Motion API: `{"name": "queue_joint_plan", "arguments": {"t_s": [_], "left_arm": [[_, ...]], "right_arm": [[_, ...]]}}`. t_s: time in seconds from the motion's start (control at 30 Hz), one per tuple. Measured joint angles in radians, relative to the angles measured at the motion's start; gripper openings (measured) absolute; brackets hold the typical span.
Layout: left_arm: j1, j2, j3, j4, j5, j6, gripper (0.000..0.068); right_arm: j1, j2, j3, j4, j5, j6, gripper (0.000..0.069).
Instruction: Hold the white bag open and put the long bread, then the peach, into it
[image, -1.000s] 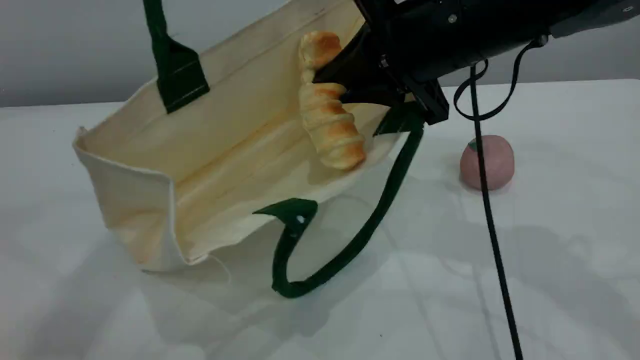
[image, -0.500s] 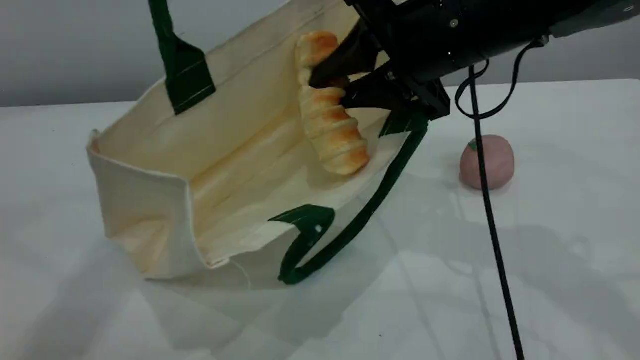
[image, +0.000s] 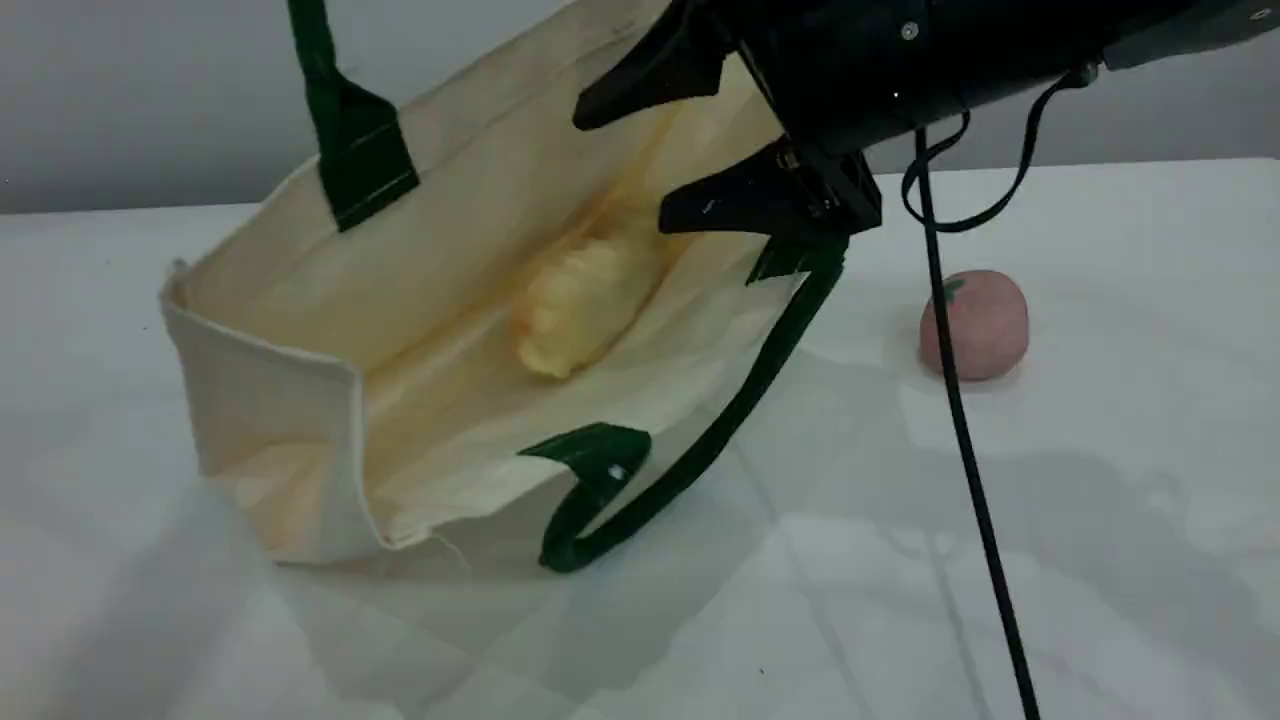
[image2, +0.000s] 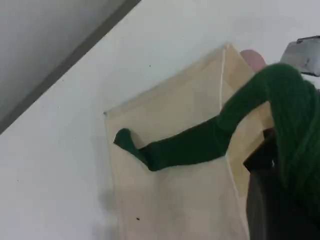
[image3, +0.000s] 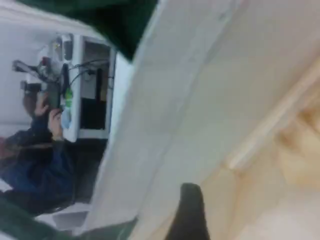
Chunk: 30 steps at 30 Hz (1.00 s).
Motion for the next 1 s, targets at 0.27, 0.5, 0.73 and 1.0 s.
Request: {"name": "queue_joint_plan", "arguments": {"t_s": [0.27,0.5,0.73,1.0], "left_arm": [[0.000,0.000,0.000,0.005,0.000,0.000,0.0071],[0.000,0.000,0.000,0.006,0.000,0.000,0.0071],[0.000,0.000,0.000,0.006,0.000,0.000,0.0071],[0.000,0.000,0.000,0.006,0.000,-0.002,0.0071]], "right_arm": [[-0.047,-0.066,0.000,0.000,0.068,-0.009,0.0551],[-0.167,-0.176,0.000,-0.004,0.066,-0.066,0.0551],[-0.317,-0.242,0.000,-0.209,-0.040,-0.104,0.0551],[-0.346,-0.240,0.000,-0.576,-0.216,-0.087,0.0551]]}}
